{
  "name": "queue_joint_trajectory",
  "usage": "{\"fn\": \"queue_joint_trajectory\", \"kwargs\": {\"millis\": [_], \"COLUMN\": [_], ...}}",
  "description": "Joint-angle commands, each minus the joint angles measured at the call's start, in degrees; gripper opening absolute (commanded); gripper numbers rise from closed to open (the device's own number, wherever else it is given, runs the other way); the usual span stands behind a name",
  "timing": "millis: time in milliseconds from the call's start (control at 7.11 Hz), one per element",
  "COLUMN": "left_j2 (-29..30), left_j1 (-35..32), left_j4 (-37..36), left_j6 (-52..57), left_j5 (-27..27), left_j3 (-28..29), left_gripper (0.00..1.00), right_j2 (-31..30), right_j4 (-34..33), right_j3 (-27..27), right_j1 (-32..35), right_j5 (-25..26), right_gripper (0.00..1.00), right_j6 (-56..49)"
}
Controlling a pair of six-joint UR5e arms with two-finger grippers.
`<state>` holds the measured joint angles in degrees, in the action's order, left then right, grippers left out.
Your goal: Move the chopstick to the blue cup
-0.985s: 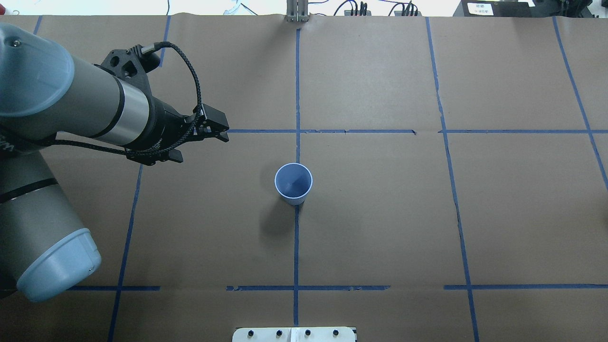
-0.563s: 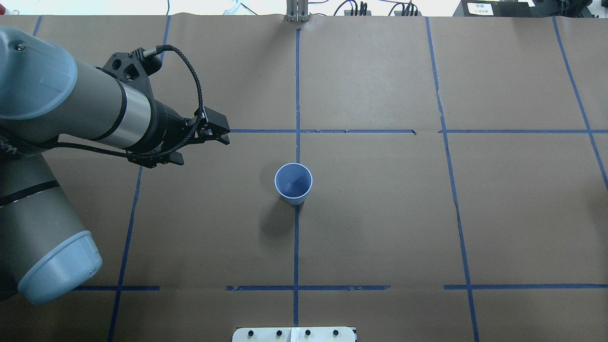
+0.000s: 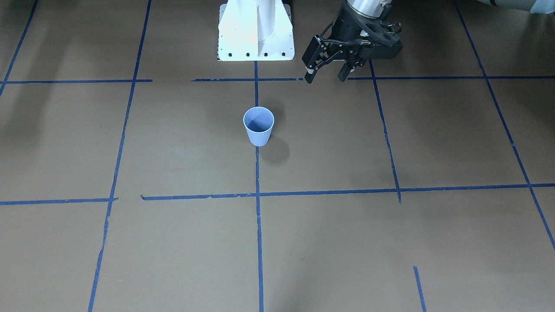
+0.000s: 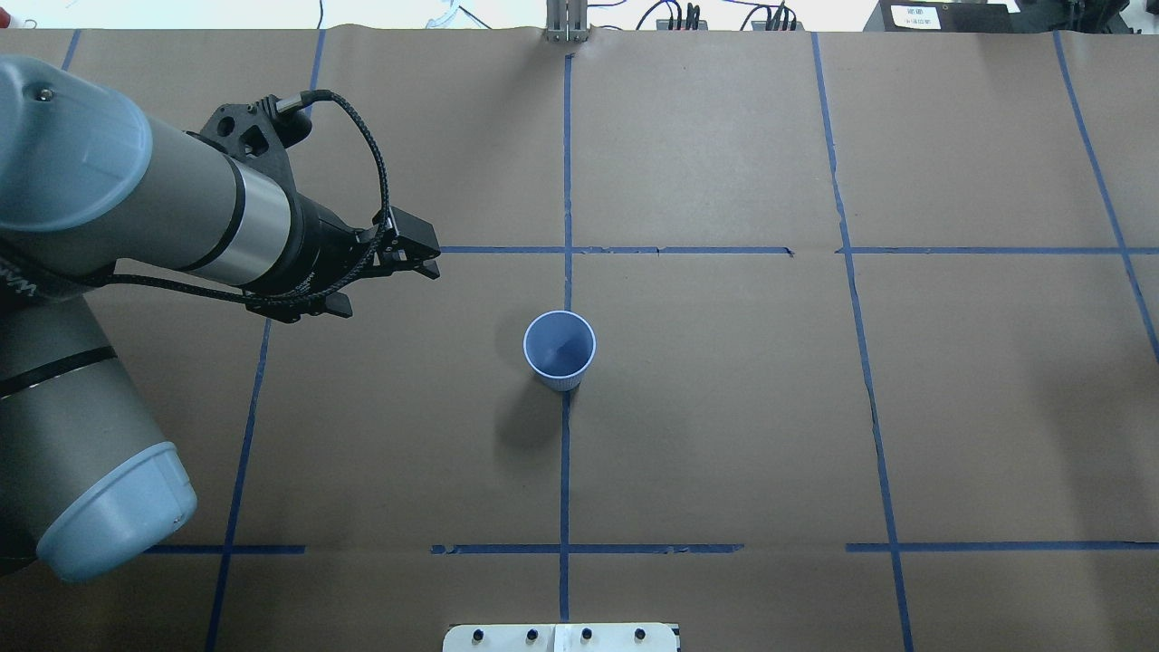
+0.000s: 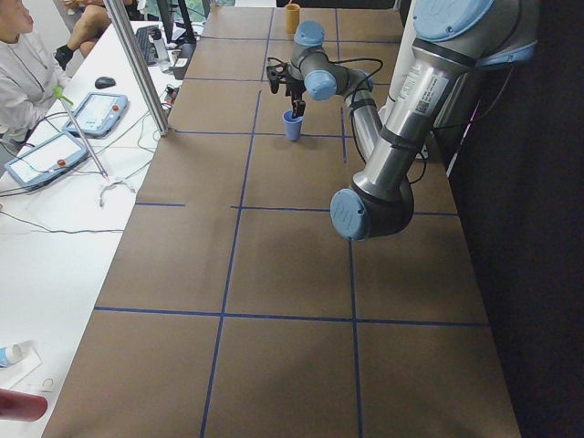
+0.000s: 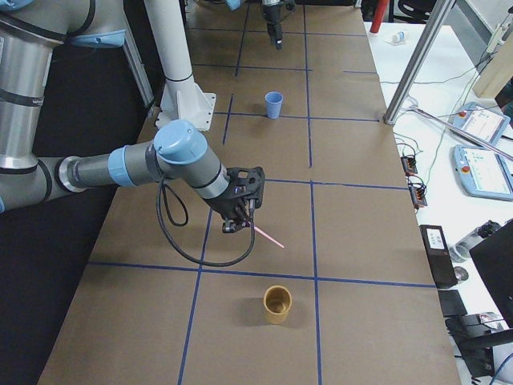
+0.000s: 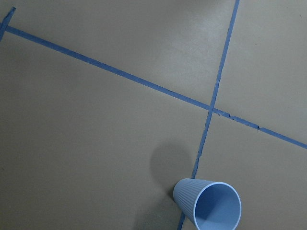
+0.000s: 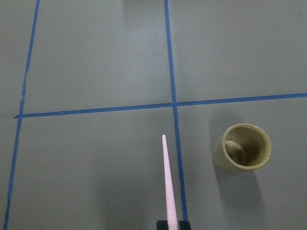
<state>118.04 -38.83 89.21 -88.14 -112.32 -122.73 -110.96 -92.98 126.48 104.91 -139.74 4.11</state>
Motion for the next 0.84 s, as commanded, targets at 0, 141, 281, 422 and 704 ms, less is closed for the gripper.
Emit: {"fn": "queue_joint_trajectory", "kwargs": {"millis": [0, 141, 281, 422, 704], "left_j2": [-0.1, -0.1, -0.1, 0.0, -0.1], "left_j1": [0.0, 0.0, 0.0, 0.0, -0.1], "left_j4": [0.0, 0.0, 0.0, 0.0, 0.0], "left_j6": [0.1, 0.1, 0.1, 0.2, 0.4], "left_j5": [0.0, 0.0, 0.0, 0.0, 0.0], "left_j3": [0.0, 0.1, 0.1, 0.2, 0.4], "left_gripper": [1.00, 1.00, 1.00, 1.00, 1.00], "right_j2": [5.9, 10.6, 15.7, 21.1, 34.8], "right_j4": [-6.7, -6.7, -6.7, -6.6, -6.4], "right_j3": [2.8, 3.2, 3.2, 3.1, 2.5], "right_j1": [-4.4, -8.6, -12.9, -17.8, -29.6], "right_j5": [-7.4, -7.6, -8.3, -9.9, -10.7], "right_gripper": [0.00, 0.00, 0.01, 0.01, 0.03], "right_j6": [11.6, 19.8, 28.9, 39.8, 65.6]}}
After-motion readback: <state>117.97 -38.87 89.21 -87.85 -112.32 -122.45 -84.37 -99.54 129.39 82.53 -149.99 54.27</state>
